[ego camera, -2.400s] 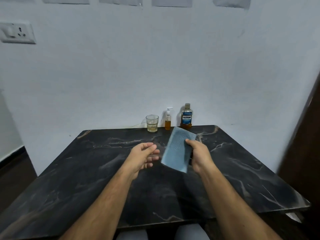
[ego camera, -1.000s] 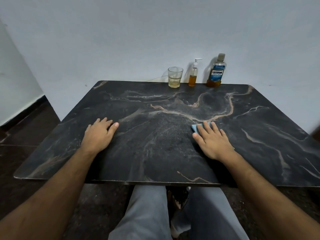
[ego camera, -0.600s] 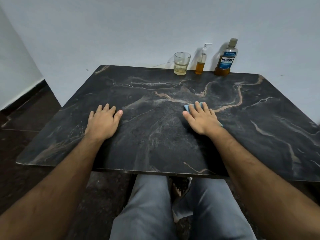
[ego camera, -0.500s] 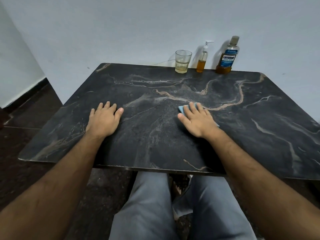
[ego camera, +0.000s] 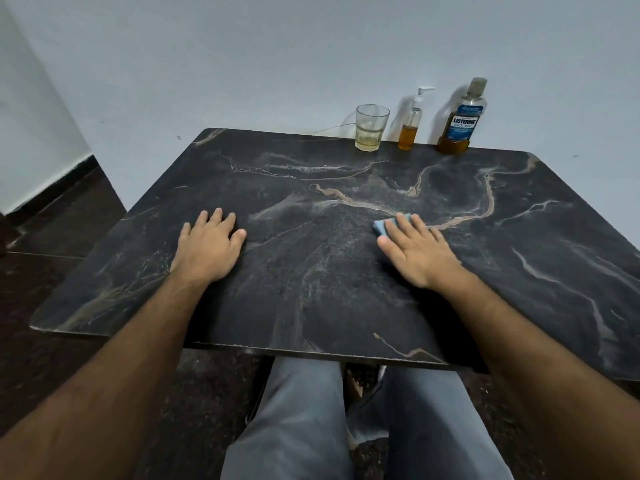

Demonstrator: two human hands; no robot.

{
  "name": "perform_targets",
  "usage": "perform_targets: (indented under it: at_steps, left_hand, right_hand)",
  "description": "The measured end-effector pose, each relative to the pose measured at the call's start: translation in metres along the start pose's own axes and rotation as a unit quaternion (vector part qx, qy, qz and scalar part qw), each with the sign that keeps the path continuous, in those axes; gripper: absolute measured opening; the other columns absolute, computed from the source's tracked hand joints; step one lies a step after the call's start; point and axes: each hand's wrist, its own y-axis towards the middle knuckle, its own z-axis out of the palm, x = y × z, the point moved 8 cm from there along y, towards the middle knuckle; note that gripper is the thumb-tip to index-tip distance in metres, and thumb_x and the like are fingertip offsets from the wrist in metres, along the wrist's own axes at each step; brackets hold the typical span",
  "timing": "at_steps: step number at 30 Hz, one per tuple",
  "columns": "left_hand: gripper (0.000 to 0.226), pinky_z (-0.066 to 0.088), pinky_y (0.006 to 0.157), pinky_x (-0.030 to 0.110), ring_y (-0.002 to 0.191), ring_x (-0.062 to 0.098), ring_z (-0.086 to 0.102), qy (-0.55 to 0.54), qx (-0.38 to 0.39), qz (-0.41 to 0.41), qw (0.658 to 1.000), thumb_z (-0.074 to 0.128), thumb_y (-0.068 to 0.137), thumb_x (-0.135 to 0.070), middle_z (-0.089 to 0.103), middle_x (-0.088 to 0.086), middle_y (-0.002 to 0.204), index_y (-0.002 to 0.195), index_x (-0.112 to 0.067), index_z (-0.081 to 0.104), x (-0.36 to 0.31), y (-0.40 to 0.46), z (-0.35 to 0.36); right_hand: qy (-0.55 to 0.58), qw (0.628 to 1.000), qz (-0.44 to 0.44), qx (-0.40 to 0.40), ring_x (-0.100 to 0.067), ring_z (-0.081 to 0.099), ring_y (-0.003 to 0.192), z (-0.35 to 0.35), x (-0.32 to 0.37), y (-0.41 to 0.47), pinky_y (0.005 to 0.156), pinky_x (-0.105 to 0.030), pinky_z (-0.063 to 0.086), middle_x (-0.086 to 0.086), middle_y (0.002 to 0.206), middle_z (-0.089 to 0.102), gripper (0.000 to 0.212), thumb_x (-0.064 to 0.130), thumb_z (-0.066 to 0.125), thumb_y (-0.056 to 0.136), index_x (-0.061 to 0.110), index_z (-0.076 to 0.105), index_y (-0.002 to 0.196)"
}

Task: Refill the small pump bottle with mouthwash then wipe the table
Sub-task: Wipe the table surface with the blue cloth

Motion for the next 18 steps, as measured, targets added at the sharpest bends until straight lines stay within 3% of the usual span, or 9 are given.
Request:
perform_targets:
  at_steps: [4,9,18]
  left_hand:
    - [0.051,0.013,0.119,0.056,0.150,0.029,0.014,0.006,-0.003,0.009,1.000,0.023,0.104,-0.036,0.023,0.005,0.163,0.152,-0.019,0.031,-0.003,-0.001,-0.001]
    - [0.050,-0.001,0.115,0.066,0.152,0.032,0.000,-0.012,-0.011,-0.046,0.999,0.024,0.105,-0.036,0.018,0.000,0.164,0.154,-0.025,0.027,0.005,-0.004,-0.002]
    - [0.049,0.002,0.114,0.068,0.151,0.034,0.004,-0.018,-0.008,-0.069,0.997,0.023,0.105,-0.033,0.016,0.005,0.165,0.153,-0.021,0.027,0.005,-0.005,-0.005]
  right_hand:
    - [0.014,1.000,0.007,0.017,-0.025,-0.006,0.153,-0.001,0.011,0.052,0.122,-0.051,0.003,0.000,0.168,0.000,0.066,0.060,0.007,0.099,0.029,0.011,0.157]
    - [0.019,1.000,-0.019,0.016,-0.026,-0.004,0.153,-0.005,0.052,0.093,0.122,-0.051,0.004,-0.001,0.168,0.003,0.067,0.061,0.008,0.099,0.029,0.014,0.157]
    - [-0.001,0.995,-0.103,0.017,-0.027,-0.004,0.153,-0.001,0.136,0.116,0.122,-0.050,0.003,-0.001,0.168,0.003,0.069,0.061,0.010,0.099,0.025,0.015,0.157]
